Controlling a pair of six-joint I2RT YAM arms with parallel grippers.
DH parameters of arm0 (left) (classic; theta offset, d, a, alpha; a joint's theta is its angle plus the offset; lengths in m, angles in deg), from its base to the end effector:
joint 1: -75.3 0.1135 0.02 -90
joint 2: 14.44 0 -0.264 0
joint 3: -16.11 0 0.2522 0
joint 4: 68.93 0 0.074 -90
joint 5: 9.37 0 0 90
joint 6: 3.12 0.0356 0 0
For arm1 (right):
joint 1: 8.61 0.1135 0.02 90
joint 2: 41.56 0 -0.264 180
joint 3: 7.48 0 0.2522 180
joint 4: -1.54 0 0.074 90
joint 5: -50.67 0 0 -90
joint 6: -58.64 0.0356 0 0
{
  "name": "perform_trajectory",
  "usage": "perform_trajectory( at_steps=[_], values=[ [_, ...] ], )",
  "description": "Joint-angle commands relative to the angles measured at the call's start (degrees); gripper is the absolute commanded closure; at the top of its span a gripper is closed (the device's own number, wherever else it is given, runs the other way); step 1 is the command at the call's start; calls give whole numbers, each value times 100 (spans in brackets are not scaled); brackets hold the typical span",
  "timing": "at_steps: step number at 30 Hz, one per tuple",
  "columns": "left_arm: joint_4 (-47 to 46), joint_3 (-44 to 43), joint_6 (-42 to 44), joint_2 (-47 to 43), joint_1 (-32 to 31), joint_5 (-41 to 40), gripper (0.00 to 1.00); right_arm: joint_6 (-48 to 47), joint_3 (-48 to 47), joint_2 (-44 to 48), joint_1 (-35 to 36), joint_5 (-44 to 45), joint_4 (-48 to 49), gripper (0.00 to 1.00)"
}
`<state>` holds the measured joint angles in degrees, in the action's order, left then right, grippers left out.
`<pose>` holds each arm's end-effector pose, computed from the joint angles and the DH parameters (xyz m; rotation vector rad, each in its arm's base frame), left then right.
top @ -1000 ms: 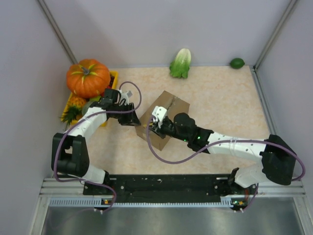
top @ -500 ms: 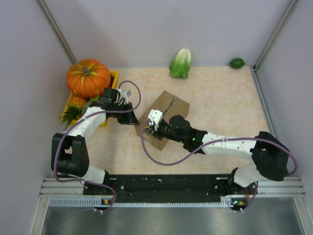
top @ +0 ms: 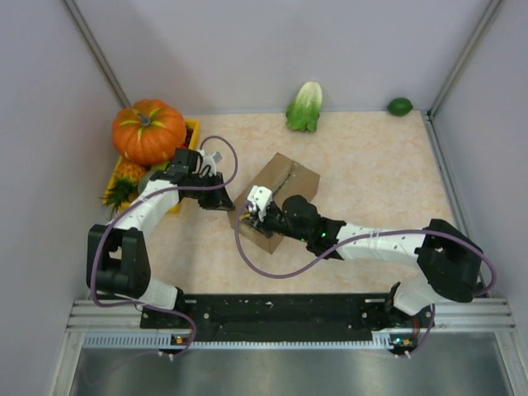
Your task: Unpack the express box
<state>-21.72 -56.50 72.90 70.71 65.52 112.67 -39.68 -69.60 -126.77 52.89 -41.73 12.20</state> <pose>0.2888 -0.0690 0.2318 0.1067 2.6126 -0.8775 0.1595 0.2968 0.2541 -1.0799 1.4933 0.6973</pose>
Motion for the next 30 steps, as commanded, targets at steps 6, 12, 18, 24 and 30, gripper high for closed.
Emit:
perform_trajectory(
  at_steps=[6,12,18,24,30],
  values=[
    [-32,31,71,90,3,-180,100,76,-42,-154,126,133,273,100],
    [-14,40,71,90,2,-267,100,41,28,-66,161,222,300,100],
    [12,31,71,116,3,-364,100,41,11,83,161,397,405,100],
    [21,31,71,116,3,-391,100,14,-16,66,170,433,431,100],
    [21,23,71,117,3,-399,100,49,-51,136,170,433,475,100]
  ],
)
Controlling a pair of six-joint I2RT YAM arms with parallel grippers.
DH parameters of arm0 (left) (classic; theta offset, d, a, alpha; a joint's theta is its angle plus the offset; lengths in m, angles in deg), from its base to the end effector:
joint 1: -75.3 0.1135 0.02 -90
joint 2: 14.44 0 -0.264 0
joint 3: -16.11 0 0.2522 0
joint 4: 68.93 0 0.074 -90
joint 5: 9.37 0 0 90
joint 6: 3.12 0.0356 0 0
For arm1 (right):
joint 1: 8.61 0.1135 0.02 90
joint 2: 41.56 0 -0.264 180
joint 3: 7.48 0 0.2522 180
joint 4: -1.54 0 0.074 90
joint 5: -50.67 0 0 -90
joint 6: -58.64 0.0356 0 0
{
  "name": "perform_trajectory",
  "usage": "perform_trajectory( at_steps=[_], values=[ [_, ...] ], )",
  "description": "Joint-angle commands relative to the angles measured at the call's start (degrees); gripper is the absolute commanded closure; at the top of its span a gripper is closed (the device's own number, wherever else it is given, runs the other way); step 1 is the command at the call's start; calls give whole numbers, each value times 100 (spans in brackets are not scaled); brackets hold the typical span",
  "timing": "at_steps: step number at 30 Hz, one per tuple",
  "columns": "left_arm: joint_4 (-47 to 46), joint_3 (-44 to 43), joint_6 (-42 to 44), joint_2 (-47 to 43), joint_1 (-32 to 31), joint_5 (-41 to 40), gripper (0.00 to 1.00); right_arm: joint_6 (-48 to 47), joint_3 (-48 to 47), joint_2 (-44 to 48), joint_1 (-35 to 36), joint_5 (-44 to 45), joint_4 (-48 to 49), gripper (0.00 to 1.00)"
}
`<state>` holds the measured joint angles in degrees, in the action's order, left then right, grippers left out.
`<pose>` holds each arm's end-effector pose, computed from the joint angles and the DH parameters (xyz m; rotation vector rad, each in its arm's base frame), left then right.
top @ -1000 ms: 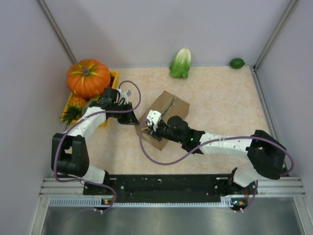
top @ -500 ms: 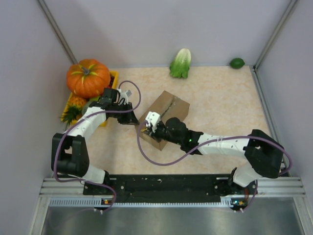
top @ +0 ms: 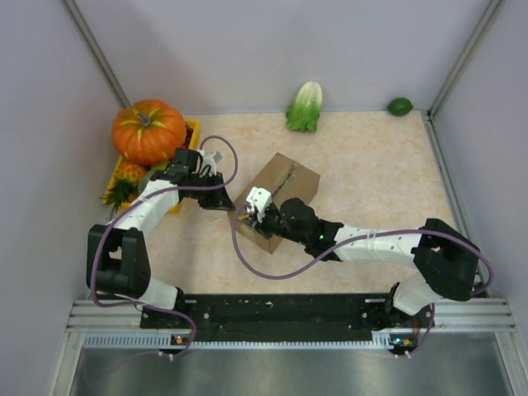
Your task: Unpack the express box
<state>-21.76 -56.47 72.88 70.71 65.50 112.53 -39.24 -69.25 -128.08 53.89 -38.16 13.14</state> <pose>0.2888 -0.0690 0.2316 0.1058 2.6130 -0.8745 0.1575 0.3010 0.2465 -1.0537 1.5203 0.6565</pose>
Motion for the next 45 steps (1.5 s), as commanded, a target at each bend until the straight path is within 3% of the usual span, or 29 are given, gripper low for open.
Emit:
perform_trajectory(
  at_steps=[1,26,45],
  values=[
    [25,12,73,125,5,-378,100,-3,-86,267,69,68,373,100],
    [60,12,73,204,13,-421,100,-574,37,21,69,375,21,100],
    [-27,170,117,178,13,-711,100,-407,573,504,131,349,-779,100]
  ],
)
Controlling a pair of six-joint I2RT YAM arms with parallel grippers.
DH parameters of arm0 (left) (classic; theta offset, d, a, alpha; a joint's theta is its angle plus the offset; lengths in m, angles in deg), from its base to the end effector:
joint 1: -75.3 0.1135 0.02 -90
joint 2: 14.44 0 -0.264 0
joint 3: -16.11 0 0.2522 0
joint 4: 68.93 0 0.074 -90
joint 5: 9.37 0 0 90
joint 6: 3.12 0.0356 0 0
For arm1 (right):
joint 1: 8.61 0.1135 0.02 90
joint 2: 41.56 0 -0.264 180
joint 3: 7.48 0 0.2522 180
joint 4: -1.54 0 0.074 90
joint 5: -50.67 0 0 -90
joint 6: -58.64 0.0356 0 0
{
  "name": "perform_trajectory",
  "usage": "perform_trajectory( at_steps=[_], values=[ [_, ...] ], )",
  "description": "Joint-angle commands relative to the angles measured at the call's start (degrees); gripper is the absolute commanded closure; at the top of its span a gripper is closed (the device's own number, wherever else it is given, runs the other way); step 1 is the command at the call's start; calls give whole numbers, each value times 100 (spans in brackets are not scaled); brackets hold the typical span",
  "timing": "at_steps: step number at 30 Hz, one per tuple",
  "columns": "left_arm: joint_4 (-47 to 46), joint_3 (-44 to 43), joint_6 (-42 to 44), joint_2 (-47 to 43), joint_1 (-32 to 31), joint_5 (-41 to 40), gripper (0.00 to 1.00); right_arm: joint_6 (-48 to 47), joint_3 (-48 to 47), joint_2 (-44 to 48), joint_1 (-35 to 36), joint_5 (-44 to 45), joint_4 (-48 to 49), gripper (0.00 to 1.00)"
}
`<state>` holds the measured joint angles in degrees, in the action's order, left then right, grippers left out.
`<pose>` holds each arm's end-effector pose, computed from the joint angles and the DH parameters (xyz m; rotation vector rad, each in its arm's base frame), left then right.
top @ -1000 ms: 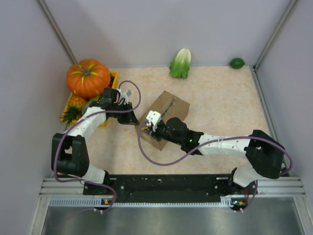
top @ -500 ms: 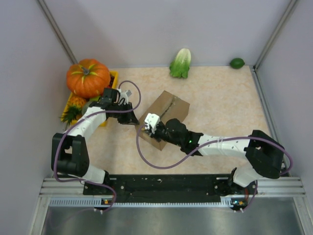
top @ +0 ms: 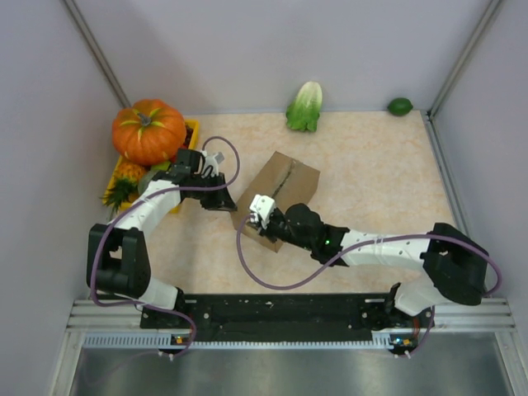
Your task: Unpack the express box
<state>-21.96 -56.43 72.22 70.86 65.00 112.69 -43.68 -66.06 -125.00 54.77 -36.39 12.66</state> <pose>0.2887 -0.0717 0.2309 0.1034 2.6170 -0.8851 0.1473 0.2898 0.2437 -1.1052 1.4829 0.5827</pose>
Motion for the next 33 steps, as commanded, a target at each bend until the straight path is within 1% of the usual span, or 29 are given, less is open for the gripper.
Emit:
perform_trajectory(
  at_steps=[1,20,26,33],
  values=[
    [-8,157,191,198,64,-736,100,36,315,214,35,172,-731,100],
    [-60,130,191,268,64,-762,100,-218,667,723,43,435,-924,100],
    [-69,104,182,303,64,-753,100,-184,702,847,43,374,-1144,100],
    [-87,113,174,286,64,-753,100,-113,781,987,43,497,-1293,100]
  ],
)
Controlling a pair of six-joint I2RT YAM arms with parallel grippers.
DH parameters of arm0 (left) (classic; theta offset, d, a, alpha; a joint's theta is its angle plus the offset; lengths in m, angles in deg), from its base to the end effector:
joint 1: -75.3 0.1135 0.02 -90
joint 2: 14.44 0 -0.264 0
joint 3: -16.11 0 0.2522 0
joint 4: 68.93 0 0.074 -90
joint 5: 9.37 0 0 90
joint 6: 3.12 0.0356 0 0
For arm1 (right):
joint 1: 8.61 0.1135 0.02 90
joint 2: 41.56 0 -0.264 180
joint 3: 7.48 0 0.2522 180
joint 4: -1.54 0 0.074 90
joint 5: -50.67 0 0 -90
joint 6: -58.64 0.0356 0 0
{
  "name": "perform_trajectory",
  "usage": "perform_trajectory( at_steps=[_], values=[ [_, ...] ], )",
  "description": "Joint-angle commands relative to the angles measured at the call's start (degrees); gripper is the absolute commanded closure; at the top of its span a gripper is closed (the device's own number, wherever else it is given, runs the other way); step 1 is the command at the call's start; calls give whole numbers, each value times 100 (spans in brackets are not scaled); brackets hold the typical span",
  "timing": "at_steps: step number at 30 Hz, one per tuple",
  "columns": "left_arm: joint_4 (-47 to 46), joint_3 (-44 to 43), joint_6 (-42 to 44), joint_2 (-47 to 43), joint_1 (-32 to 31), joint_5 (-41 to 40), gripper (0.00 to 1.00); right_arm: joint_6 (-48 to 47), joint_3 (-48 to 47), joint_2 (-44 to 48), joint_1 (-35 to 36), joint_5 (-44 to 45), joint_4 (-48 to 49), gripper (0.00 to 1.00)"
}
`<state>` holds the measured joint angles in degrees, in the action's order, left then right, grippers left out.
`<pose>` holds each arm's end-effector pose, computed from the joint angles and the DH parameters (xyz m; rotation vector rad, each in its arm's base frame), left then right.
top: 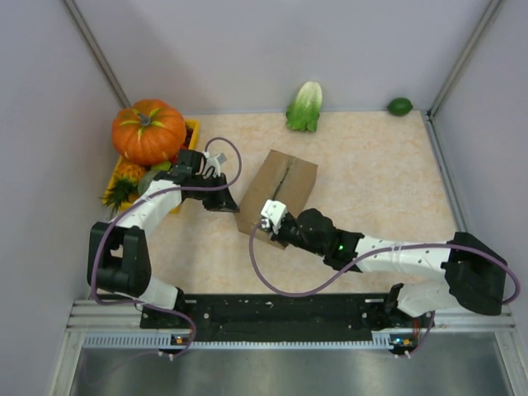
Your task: Unpack the express box
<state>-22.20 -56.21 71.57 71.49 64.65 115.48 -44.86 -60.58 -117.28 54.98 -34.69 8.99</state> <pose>0.2886 -0.0750 0.2278 0.1109 2.6230 -0.9558 0.1331 0.2615 0.2437 -1.1186 1.4969 0.5363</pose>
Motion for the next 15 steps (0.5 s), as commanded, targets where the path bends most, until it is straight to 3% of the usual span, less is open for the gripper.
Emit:
perform_trajectory(
  at_steps=[1,15],
  values=[
    [-63,82,248,222,99,-1024,100,14,242,268,13,370,-987,100],
    [-89,91,248,231,99,-1015,100,-100,391,602,13,678,-1365,100]
  ],
)
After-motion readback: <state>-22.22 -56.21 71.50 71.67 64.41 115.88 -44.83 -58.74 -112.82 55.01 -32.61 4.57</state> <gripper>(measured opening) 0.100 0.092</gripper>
